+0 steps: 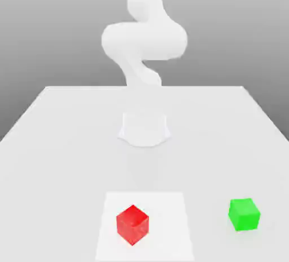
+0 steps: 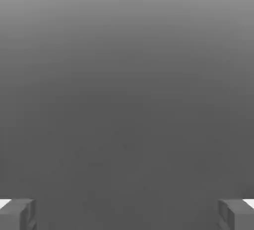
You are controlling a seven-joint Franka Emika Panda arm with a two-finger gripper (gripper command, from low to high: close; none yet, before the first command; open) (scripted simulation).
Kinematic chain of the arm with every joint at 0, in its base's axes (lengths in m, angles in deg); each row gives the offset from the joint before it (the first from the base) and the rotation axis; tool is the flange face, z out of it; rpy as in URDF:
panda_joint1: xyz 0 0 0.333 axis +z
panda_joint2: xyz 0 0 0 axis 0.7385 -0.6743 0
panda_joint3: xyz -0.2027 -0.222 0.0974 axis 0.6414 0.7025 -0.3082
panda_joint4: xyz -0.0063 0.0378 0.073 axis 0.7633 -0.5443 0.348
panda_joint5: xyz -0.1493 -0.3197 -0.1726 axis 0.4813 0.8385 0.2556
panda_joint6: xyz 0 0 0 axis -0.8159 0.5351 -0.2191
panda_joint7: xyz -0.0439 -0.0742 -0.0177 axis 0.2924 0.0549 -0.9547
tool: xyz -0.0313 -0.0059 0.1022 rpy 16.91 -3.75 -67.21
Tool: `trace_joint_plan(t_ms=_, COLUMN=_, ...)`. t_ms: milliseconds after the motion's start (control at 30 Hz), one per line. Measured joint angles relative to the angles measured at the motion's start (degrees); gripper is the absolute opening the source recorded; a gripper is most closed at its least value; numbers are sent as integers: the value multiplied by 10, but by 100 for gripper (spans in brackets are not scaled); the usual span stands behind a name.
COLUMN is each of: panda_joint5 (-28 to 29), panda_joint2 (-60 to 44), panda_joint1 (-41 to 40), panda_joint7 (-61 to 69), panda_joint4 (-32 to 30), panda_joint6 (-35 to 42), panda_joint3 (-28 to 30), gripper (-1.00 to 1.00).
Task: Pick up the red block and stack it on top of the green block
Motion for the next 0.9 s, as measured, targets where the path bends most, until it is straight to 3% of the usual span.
trace_joint_plan(t_ms=433, panda_joint5=41, panda_joint2=-275, panda_joint1=-88, panda_joint7=-242, panda_joint4=-97, panda_joint6=-129, panda_joint3=-65, gripper=0)
trace_joint_plan(t_ms=733, panda_joint5=27, panda_joint2=-458, panda_joint1=-104, panda_joint7=-375, panda_joint4=-161, panda_joint6=-221, panda_joint3=-69, gripper=0)
trace_joint_plan(t_ms=900, panda_joint5=55, panda_joint2=-561, panda_joint1=-87, panda_joint7=-409, panda_joint4=-154, panda_joint6=-301, panda_joint3=-45, gripper=0)
